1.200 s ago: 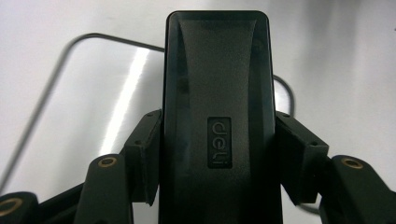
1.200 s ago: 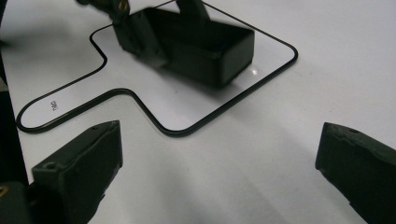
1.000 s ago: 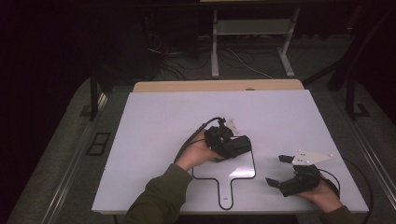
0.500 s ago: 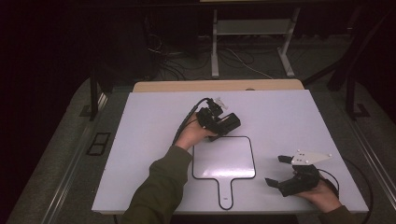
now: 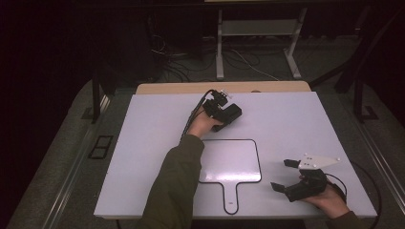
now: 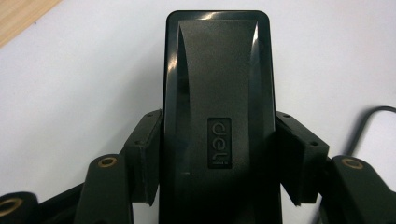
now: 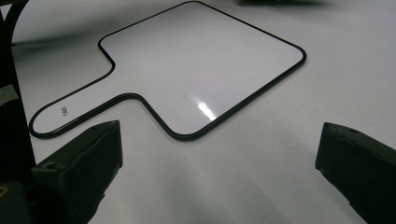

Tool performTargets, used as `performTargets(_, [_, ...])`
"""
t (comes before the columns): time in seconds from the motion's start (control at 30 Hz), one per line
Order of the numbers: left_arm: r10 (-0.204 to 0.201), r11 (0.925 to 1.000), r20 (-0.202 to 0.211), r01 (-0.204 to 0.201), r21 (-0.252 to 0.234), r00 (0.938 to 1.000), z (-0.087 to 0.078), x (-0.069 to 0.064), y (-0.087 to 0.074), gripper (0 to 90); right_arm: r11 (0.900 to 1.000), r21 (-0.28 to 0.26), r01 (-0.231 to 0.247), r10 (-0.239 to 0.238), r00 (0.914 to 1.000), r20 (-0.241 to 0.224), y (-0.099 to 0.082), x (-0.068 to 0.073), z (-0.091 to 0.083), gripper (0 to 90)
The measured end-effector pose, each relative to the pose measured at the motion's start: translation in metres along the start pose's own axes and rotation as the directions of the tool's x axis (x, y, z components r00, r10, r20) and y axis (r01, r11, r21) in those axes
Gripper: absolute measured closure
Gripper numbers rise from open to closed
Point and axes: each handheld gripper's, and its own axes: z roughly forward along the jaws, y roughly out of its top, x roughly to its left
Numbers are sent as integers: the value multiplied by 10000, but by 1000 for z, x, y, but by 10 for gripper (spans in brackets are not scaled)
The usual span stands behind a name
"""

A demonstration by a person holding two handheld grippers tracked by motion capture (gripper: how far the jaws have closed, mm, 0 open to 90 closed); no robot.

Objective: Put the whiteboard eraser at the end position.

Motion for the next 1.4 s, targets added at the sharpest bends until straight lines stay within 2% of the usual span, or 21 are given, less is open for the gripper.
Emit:
performTargets(0.27, [178,9986,-290,-163,499,9994,17,5,3,389,10000,-53,-47,47,10000,-13,0,-1,-1,0])
performTargets(0.33, [272,9988,-239,-263,402,9993,19,5,2,387,10000,-69,-33,32,10000,-17,0,-1,-1,0])
performTargets(0.4, [186,9997,-141,-183,173,9997,18,5,1,379,10000,-59,-58,58,10000,-29,0,-1,-2,0])
performTargets(0.47, [-14,9999,14,14,-163,10000,15,7,0,332,10000,-63,-72,72,10000,-9,0,-1,-1,0])
performTargets(0.57, [-49,9993,-93,45,-372,9999,10,7,-1,277,10000,-58,-42,42,10000,-27,0,-1,-1,0])
performTargets(0.63, [-74,9978,-71,69,-660,9999,7,8,-4,271,10000,-50,-17,17,10000,-28,0,-1,-1,0])
performTargets(0.73, [-299,9943,144,312,-1016,9994,2,9,-8,258,10000,-49,-41,41,10000,6,0,-2,-1,0])
performTargets(0.83, [-336,9908,255,367,-1302,9991,-2,11,-13,241,10000,-41,-44,44,10000,43,-1,-4,-1,0])
performTargets(0.9, [-454,9860,320,499,-1592,9985,-5,10,-16,239,10000,-62,-59,60,9999,86,-1,-4,0,0])
performTargets(0.97, [-407,9855,385,464,-1629,9984,-10,9,-18,235,10000,-67,-56,57,9999,107,-1,-4,0,0])
performTargets(1.03, [-405,9820,423,476,-1829,9983,-14,7,-20,230,9999,-113,-97,99,9999,137,0,-5,1,0])
performTargets(1.1, [-263,9829,390,329,-1810,9989,-19,4,-22,227,9998,-158,-150,153,9997,174,0,-6,1,0])
performTargets(1.17, [-381,9755,398,457,-2151,9985,-23,-1,-23,220,9993,-241,-273,276,9995,131,0,-8,3,0])
performTargets(1.2, [-27,9796,380,103,-2007,9993,-26,-1,-24,216,9991,-243,-355,358,9992,151,0,-9,4,0])
performTargets(1.27, [-216,9750,379,294,-2201,9990,-29,-6,-26,210,9984,-289,-484,493,9983,311,0,-12,5,0])
performTargets(1.3, [-76,9763,377,155,-2161,9993,-32,-6,-28,207,9979,-238,-599,607,9974,383,-1,-14,6,0])
performTargets(1.4, [-33,9740,387,120,-2260,9992,-38,-10,-33,203,9971,-223,-726,736,9963,454,-2,-17,6,0])
